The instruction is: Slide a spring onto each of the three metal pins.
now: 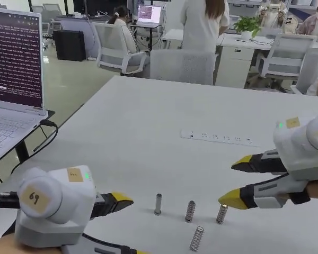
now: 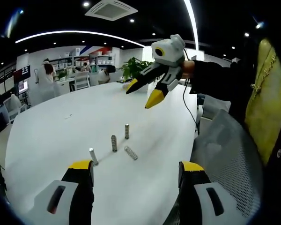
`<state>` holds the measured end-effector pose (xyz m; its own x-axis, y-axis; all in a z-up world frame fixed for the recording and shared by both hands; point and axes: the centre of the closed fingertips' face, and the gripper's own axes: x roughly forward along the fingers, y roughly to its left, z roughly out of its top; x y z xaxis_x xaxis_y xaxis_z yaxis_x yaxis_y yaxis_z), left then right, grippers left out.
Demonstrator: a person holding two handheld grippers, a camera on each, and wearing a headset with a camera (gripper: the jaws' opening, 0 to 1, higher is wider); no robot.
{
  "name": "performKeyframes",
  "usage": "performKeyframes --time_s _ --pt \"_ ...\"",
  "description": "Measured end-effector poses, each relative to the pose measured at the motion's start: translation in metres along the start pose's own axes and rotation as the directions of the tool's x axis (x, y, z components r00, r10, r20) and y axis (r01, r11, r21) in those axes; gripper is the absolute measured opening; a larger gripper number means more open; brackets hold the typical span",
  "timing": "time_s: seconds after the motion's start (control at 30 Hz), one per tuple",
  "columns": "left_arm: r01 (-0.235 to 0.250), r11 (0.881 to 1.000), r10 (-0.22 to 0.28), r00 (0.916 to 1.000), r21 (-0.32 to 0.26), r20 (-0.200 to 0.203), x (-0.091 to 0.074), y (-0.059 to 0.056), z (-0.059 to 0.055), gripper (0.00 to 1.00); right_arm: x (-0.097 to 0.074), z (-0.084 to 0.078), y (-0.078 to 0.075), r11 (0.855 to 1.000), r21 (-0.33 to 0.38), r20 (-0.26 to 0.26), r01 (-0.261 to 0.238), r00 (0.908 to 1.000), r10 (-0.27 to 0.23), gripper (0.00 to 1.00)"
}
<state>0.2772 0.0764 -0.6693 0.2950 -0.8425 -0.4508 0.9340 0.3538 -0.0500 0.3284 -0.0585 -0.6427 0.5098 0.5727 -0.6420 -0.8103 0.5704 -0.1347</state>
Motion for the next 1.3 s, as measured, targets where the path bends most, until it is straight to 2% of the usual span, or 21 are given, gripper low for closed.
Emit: performKeyframes --time_s 0.27,0.47,0.6,0.83,0.9,1.1,1.3 --pt "0.018 1.000 -0.018 0.9998 0.004 -0.003 0.013 -0.007 0.005 0.70 -0.015 -0.012 0.003 0.998 0.052 0.037 0.041 0.9984 -0.043 0.53" --pt "0.026 1.000 -0.026 0.9997 0.004 -0.005 0.024 -0.010 0.009 0.70 -0.022 -0.028 0.006 0.994 0.095 0.048 0.061 0.9967 -0.066 0.55" --pt "0.028 0.999 -0.028 0.9996 -0.016 -0.008 0.031 -0.011 0.007 0.70 -0.024 -0.039 0.008 0.990 0.118 0.043 0.071 0.9961 -0.077 0.56" --pt "0.019 0.999 -0.019 0.9995 -0.033 -0.024 0.039 -0.012 0.003 0.69 -0.031 -0.049 0.013 0.983 0.160 0.054 0.086 0.9939 -0.096 0.58" --pt "0.011 0.999 -0.013 0.9994 -0.045 -0.031 0.043 -0.011 0.001 0.68 -0.033 -0.053 0.012 0.979 0.179 0.063 0.094 0.9922 -0.107 0.61" --pt "0.020 0.998 -0.023 0.9983 -0.052 -0.053 0.058 -0.013 0.002 0.68 -0.033 -0.061 0.014 0.975 0.200 0.068 0.096 0.9915 -0.112 0.63" --pt "0.021 0.998 -0.028 0.9941 -0.065 -0.105 0.074 -0.014 -0.007 0.66 -0.034 -0.068 0.011 0.968 0.231 0.082 0.100 0.9891 -0.122 0.68"
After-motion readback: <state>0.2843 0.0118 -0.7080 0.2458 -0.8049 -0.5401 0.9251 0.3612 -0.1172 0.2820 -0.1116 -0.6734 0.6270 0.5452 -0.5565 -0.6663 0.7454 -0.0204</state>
